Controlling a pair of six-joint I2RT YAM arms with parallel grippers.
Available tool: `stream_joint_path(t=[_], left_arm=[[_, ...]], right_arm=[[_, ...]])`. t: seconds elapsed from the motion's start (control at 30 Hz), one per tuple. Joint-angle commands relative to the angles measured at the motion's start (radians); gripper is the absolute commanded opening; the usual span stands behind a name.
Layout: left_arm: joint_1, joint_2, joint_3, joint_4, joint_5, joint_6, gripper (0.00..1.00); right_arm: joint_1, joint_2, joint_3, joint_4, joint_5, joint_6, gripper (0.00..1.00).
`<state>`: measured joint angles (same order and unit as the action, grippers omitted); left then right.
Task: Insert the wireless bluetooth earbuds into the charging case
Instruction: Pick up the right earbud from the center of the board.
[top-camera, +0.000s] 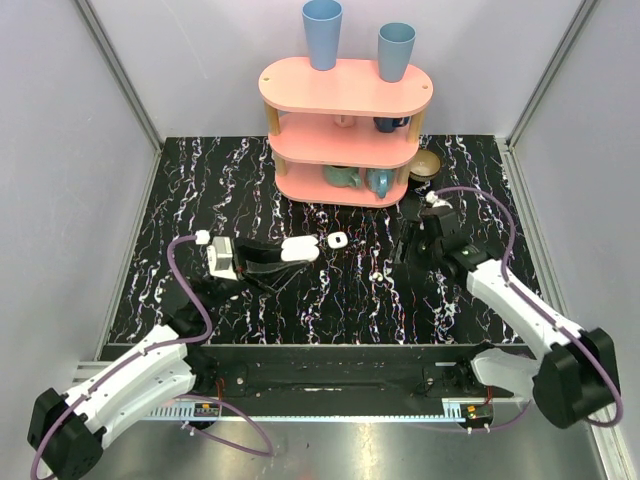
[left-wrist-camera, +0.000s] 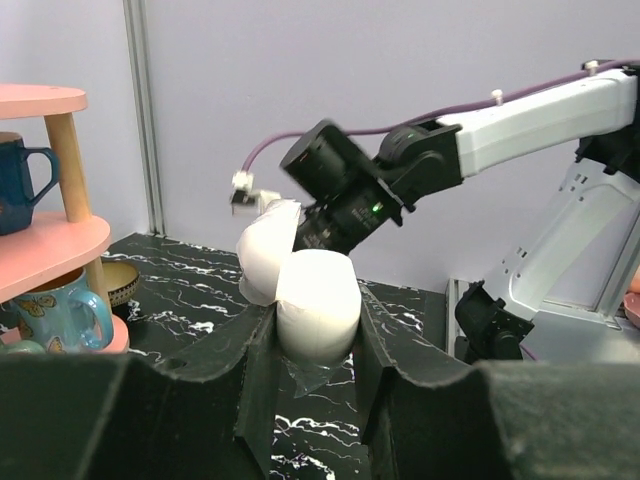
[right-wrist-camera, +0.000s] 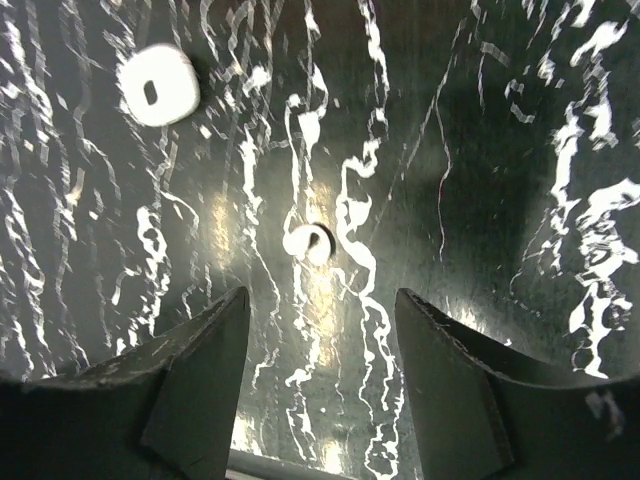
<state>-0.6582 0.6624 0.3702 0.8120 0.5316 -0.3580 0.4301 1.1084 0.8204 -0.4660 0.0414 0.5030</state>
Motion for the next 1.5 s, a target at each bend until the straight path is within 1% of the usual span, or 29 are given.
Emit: stream_joint_path(t=[0.0, 0.1, 0.27, 0.5, 0.77, 0.87, 1.13, 1.47], left_arm=[[0.006, 0.011, 0.015, 0.058, 0.044, -0.019, 0.00], [0.006, 0.026, 0.013, 0.088, 0.053, -0.036, 0.00], [0.006, 0.046, 0.019, 0.102, 0.074, -0.042, 0.00], [0.006, 0.051, 0.016, 0.104, 0.064, -0.038, 0.00], [0.006, 0.065, 0.013, 0.110, 0.057, -0.032, 0.00], [0.006, 0.072, 0.015, 0.119, 0.062, -0.036, 0.00], [0.006, 0.071, 0.016, 0.121, 0.065, -0.042, 0.00], [0.006, 0.063, 0.013, 0.121, 0.065, -0.045, 0.00]], right_arm=[[-0.033, 0.103, -0.049, 0.115, -0.132, 0.012, 0.65], [-0.037, 0.180, -0.076, 0.187, -0.172, 0.022, 0.60], [-0.039, 0.266, -0.095, 0.280, -0.192, 0.031, 0.57], [-0.044, 0.378, -0.066, 0.322, -0.187, 0.023, 0.52], [-0.044, 0.399, -0.086, 0.360, -0.227, 0.019, 0.49], [-0.045, 0.421, -0.083, 0.365, -0.247, 0.017, 0.44], [-0.044, 0.423, -0.099, 0.375, -0.276, 0.028, 0.43], [-0.045, 0.439, -0.121, 0.380, -0.273, 0.040, 0.39]])
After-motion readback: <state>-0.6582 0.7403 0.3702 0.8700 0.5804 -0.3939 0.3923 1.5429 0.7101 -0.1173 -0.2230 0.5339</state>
